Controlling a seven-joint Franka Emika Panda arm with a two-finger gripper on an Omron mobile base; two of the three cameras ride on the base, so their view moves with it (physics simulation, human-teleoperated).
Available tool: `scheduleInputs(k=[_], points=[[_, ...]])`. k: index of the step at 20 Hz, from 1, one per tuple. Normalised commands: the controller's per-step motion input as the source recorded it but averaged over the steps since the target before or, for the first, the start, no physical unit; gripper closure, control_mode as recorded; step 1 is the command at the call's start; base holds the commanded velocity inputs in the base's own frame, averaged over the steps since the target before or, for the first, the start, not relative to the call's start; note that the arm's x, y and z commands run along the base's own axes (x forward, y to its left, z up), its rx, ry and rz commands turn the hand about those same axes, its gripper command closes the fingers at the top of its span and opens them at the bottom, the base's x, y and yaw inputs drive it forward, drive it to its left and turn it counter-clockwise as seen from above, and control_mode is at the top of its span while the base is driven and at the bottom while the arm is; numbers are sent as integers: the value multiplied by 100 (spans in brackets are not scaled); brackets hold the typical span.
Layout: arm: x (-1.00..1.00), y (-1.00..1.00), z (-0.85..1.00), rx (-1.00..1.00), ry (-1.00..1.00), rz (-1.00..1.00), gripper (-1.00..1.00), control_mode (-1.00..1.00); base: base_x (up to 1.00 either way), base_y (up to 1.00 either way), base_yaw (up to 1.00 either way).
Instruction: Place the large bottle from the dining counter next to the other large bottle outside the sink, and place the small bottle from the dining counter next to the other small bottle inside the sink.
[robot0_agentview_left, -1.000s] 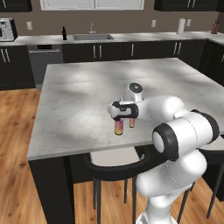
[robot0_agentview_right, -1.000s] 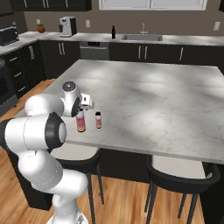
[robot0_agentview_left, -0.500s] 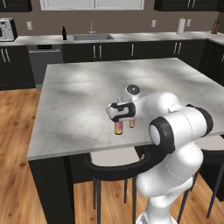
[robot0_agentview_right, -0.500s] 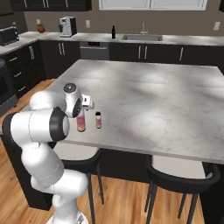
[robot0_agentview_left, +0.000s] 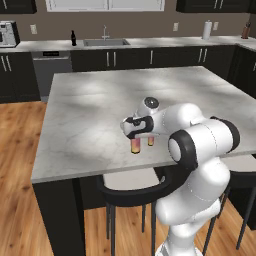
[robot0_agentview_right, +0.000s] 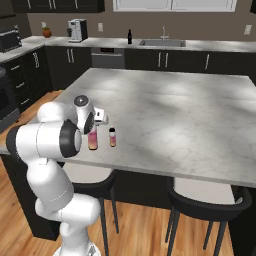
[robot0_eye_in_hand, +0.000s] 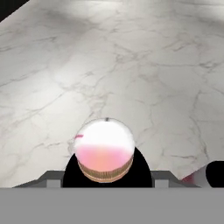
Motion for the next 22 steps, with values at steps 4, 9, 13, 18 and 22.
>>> scheduleInputs(k=[4, 9, 13, 18, 22], points=[[1, 2, -7, 1, -1, 0, 100, -100, 0, 0, 0], [-14, 4, 43, 1, 6, 0, 100, -100, 0, 0, 0], [-29, 0, 68, 2, 7, -1, 100, -100, 0, 0, 0], [-32, 0, 78, 0, 10, 0, 100, -100, 0, 0, 0], [-45, -7, 69, 0, 5, 0, 100, -100, 0, 0, 0]])
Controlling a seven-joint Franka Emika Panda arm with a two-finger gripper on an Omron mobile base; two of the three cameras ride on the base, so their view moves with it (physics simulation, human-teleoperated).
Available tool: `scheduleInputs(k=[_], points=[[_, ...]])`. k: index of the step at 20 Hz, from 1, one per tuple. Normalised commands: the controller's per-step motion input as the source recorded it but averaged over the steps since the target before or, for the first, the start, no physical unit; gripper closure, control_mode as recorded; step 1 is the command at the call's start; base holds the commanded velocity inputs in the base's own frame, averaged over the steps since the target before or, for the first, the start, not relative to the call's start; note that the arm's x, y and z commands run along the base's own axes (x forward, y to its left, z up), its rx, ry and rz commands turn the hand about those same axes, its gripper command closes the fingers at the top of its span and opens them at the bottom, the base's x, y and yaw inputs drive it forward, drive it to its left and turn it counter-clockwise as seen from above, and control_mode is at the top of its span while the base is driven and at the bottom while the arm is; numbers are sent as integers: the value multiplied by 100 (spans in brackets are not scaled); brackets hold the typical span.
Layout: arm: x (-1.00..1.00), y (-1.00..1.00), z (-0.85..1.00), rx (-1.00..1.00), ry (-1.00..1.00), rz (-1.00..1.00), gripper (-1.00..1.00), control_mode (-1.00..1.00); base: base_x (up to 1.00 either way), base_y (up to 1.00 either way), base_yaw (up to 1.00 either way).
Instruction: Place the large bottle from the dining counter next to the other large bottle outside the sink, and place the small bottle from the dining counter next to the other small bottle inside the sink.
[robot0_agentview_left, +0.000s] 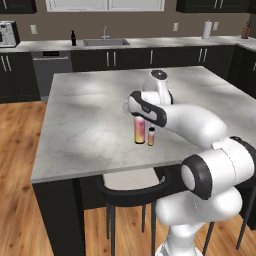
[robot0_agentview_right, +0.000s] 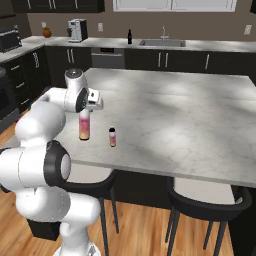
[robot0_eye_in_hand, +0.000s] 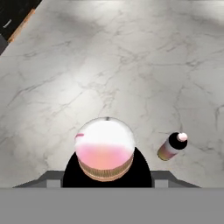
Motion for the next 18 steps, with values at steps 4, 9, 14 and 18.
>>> scheduleInputs(k=[4, 9, 14, 18], points=[[-60, -6, 65, 0, 1, 0, 100, -100, 0, 0, 0], [-43, -7, 56, 0, 0, 0, 100, -100, 0, 0, 0], [-42, -15, 57, 0, -7, 0, 100, -100, 0, 0, 0], [-44, -13, 50, 0, -10, 0, 100, -100, 0, 0, 0]])
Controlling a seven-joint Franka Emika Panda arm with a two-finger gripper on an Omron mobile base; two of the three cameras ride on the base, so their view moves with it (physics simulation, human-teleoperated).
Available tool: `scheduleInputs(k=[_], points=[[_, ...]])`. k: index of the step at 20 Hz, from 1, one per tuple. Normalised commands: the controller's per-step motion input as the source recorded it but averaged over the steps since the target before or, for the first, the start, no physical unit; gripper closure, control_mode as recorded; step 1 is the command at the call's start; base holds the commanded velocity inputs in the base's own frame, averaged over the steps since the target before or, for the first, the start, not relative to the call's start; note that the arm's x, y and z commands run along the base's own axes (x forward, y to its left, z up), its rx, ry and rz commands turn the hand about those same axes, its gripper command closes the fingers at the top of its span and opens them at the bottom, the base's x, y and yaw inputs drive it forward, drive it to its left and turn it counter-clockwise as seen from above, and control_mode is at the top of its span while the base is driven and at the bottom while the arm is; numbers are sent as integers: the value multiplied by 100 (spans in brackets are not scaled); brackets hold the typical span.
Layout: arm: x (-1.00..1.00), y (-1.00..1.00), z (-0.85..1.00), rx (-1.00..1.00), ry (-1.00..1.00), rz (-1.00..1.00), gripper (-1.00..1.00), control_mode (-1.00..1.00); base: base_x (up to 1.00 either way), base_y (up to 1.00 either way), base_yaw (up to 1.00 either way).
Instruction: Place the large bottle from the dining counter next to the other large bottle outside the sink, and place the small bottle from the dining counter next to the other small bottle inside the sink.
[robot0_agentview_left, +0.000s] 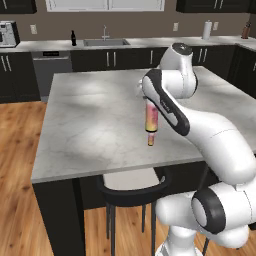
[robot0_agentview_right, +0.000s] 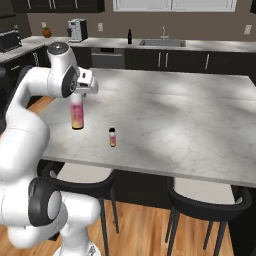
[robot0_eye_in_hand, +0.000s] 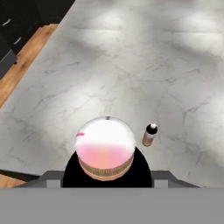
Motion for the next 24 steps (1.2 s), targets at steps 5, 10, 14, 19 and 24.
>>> scheduleInputs(k=[5, 10, 14, 19, 24], points=[[-46, -9, 40, 0, -9, 0, 100, -100, 0, 0, 0], [-41, -2, 34, -2, -9, 0, 100, -100, 0, 0, 0], [-57, -1, 11, -4, -15, 0, 100, -100, 0, 0, 0], [-66, -6, 1, -1, -9, -3, 100, -100, 0, 0, 0], [-52, -1, 8, 2, -3, -4, 100, 100, -12, 0, -1]])
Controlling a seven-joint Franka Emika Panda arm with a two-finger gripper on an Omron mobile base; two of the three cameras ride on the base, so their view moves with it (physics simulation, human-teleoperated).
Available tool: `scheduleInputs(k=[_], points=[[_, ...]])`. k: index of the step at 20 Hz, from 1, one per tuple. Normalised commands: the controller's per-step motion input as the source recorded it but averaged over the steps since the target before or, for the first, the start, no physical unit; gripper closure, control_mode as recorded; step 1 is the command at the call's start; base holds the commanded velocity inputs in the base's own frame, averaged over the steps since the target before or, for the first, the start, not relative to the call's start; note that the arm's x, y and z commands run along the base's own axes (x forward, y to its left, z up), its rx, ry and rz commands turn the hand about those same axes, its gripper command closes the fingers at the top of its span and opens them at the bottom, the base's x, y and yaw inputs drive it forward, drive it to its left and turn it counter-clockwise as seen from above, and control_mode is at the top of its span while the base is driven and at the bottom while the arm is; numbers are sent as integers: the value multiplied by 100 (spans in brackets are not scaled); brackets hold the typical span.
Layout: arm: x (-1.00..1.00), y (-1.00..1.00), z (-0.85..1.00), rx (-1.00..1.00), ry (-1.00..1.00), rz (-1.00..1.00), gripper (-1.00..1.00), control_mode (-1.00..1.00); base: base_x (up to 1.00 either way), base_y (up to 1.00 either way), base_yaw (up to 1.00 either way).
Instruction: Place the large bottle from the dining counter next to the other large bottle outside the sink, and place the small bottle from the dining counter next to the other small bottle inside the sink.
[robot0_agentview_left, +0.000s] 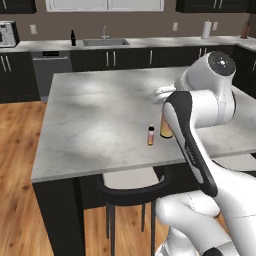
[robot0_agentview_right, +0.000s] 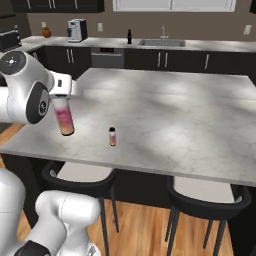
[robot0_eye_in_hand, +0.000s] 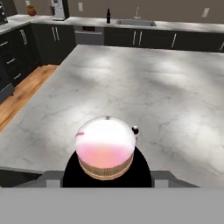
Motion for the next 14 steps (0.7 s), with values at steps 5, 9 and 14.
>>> scheduleInputs(k=[5, 9, 14], points=[[0, 0, 0, 0, 0, 0, 100, 100, -63, 7, -3], [0, 0, 0, 0, 0, 0, 100, 100, -63, 79, -1], [0, 0, 0, 0, 0, 0, 100, 100, -58, 100, -1]])
